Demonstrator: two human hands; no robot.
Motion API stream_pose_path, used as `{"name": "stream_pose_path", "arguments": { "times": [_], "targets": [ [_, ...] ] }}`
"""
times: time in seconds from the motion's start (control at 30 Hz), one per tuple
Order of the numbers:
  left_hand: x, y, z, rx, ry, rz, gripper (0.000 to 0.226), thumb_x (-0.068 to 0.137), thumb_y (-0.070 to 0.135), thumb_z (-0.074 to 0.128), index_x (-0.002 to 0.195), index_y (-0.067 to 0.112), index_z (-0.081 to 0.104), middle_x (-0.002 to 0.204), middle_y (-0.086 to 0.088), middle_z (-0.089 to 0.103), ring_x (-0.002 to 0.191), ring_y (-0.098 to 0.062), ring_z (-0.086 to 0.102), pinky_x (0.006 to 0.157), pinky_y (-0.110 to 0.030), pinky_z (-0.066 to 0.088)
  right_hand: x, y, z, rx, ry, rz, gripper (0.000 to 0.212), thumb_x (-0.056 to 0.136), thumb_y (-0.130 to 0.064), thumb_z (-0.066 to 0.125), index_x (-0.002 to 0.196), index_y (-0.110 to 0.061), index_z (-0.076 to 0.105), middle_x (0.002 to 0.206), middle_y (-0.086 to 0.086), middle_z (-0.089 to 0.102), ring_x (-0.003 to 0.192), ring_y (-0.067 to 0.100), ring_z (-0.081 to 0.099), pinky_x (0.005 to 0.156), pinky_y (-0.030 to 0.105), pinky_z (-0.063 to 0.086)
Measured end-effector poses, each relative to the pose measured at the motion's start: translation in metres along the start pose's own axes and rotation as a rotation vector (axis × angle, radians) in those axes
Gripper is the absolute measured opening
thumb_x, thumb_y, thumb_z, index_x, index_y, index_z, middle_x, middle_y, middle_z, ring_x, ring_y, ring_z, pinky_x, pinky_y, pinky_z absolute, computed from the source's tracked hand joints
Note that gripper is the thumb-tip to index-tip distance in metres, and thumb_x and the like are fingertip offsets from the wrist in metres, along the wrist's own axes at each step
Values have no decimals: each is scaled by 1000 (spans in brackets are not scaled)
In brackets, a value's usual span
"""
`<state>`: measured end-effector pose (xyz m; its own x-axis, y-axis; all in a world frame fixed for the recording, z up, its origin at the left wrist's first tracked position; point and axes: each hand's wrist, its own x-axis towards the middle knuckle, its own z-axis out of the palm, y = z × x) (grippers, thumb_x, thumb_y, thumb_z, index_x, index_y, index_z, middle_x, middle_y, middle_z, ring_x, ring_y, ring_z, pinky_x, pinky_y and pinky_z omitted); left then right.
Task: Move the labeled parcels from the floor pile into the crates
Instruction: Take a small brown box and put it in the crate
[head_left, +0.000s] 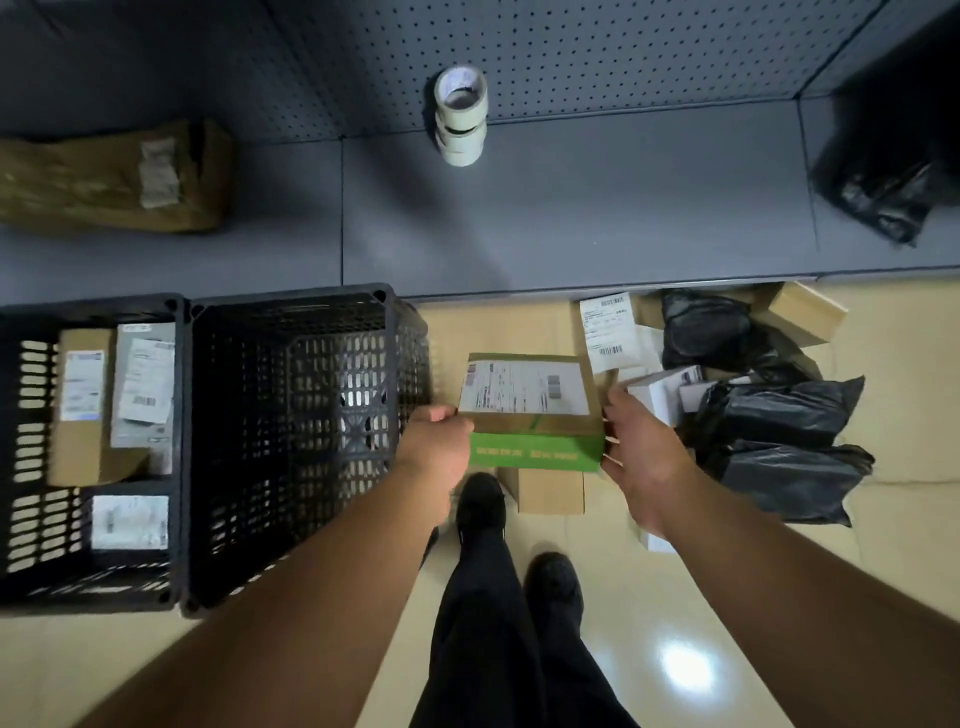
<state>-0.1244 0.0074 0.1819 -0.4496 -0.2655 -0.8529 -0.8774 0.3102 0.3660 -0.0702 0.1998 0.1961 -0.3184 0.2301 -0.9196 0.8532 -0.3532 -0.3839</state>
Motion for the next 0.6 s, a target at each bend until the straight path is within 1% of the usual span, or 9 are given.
{"name": "stream_pose_path", "arguments": {
  "times": [0.13, 0.2, 0.23, 0.3, 0.37, 0.4, 0.47, 0.53, 0.6],
  "targets": [
    [-30, -25, -11, -19, -35, -7, 48, 96, 12, 57, 141, 28, 56, 105, 12, 62, 87, -4, 56, 65, -21, 40, -22, 16, -10, -50, 1, 3, 46, 94, -66, 44, 111, -33, 71, 121, -2, 71, 118, 25, 62, 116, 51, 36],
    [-41, -35, -19, -45, -69, -21, 53, 93, 7, 56, 141, 28, 59, 118, 8, 69, 97, -11, 63, 83, -26, 51, -30, 22, -8, -73, 0, 18, 52, 94, -69, 41, 119, -33, 68, 126, -2, 69, 122, 25, 60, 117, 50, 35],
    [-46, -40, -23, -57, -80, -31, 53, 91, 4, 56, 138, 29, 62, 120, 8, 72, 102, -14, 66, 94, -32, 53, -35, 25, -6, -93, 1, 22, 58, 93, -72, 40, 128, -32, 65, 131, -2, 66, 125, 26, 57, 117, 51, 34],
    [-53, -51, -35, -50, -100, -29, 52, 89, 2, 59, 129, 32, 69, 115, 10, 76, 106, -19, 69, 104, -42, 53, -42, 31, 1, -139, -3, 40, 72, 89, -77, 40, 142, -30, 55, 142, 0, 59, 132, 28, 51, 118, 52, 32],
    [-56, -60, -48, -49, -129, -14, 45, 90, 5, 64, 123, 35, 72, 110, 11, 78, 105, -23, 71, 99, -46, 56, -50, 35, 12, -165, -32, 57, 74, 88, -76, 41, 145, -32, 52, 147, 0, 55, 137, 28, 47, 120, 53, 28],
    [-57, -65, -56, -48, -126, -5, 40, 92, 9, 65, 120, 36, 73, 105, 13, 78, 100, -22, 73, 92, -43, 60, -54, 38, 20, -175, -52, 64, 71, 89, -75, 41, 145, -33, 52, 148, -1, 55, 138, 27, 46, 120, 53, 27],
    [-59, -71, -74, -58, -57, 21, 34, 93, 15, 62, 112, 41, 72, 92, 18, 78, 81, -14, 73, 65, -24, 61, -62, 44, 37, -178, -97, 66, 60, 93, -71, 41, 137, -34, 59, 142, -3, 59, 136, 26, 48, 121, 54, 25],
    [-60, -79, -90, -80, 14, 16, 34, 91, 16, 57, 110, 41, 70, 86, 14, 76, 66, -10, 65, 45, -17, 47, -68, 53, 54, -184, -117, 51, 48, 98, -66, 39, 124, -35, 66, 129, -4, 68, 131, 27, 52, 121, 55, 25],
    [-58, -90, -108, -115, 15, 0, 35, 91, 15, 53, 111, 37, 70, 86, 8, 75, 65, -13, 61, 50, -23, 48, -72, 63, 71, -178, -115, 51, 43, 101, -61, 38, 120, -35, 66, 117, -5, 73, 126, 27, 57, 120, 55, 27]
  ]
}}
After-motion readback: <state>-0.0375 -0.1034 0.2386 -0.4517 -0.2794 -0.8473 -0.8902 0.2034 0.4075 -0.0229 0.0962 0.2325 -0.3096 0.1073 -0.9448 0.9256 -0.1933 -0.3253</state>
